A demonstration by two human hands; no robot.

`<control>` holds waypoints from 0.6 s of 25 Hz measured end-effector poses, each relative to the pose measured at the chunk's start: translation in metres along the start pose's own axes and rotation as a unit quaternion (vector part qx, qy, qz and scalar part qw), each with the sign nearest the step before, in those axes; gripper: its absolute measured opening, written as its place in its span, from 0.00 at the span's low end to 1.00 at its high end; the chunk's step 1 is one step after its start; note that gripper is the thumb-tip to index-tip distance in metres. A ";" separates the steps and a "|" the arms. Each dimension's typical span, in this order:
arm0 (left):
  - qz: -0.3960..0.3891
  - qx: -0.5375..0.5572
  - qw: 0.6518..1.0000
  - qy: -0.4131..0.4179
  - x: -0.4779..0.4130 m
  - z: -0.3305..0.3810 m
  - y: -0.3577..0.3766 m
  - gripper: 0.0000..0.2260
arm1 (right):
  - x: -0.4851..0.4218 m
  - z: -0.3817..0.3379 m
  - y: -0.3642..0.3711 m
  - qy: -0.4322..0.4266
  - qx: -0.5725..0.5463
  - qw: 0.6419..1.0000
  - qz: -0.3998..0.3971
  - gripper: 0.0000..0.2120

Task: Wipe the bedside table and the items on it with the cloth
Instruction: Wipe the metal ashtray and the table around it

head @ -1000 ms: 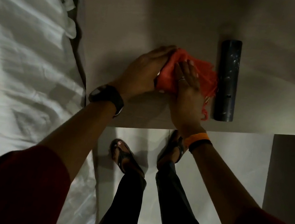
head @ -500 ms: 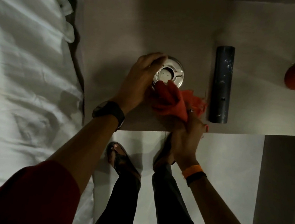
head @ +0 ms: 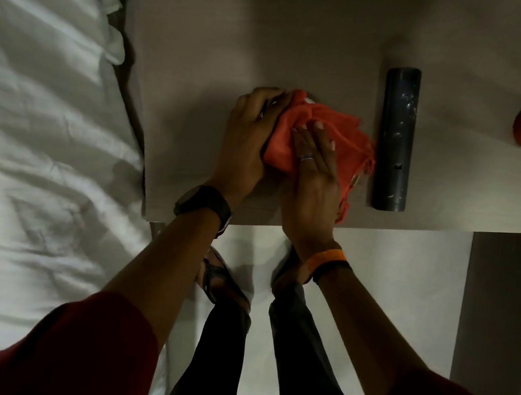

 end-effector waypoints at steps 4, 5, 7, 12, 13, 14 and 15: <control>0.073 0.078 0.984 -0.141 0.013 0.015 0.006 0.18 | 0.016 -0.010 -0.006 0.152 -0.169 0.973 -0.039 0.23; 0.085 0.009 0.983 -0.162 0.015 0.020 0.007 0.18 | 0.022 -0.011 -0.013 0.203 -0.243 0.948 -0.025 0.19; 0.084 -0.098 0.974 -0.187 0.020 0.025 0.011 0.19 | 0.025 -0.007 -0.033 0.297 -0.395 0.869 0.038 0.10; -0.045 -0.124 0.987 -0.090 0.025 0.009 -0.008 0.38 | 0.004 0.008 -0.072 0.329 -0.378 0.853 0.148 0.08; -0.080 -0.102 0.990 -0.060 0.019 0.004 -0.015 0.42 | -0.003 0.005 -0.070 0.303 -0.354 0.872 0.149 0.08; -0.108 -0.077 0.991 -0.031 0.009 0.000 -0.021 0.44 | -0.010 0.002 -0.063 0.265 -0.313 0.904 0.126 0.08; -0.133 -0.055 0.990 -0.011 0.001 -0.001 -0.024 0.43 | -0.016 -0.002 -0.053 0.212 -0.235 0.946 0.071 0.10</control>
Point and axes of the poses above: each hand's wrist, its own x-axis away from the middle knuckle, its own y-axis out of the palm, z = x × y, the point moved 2 cm from there along -x, towards the middle knuckle, and after that the axes turned 4 degrees about x, right-handed, at the moved point
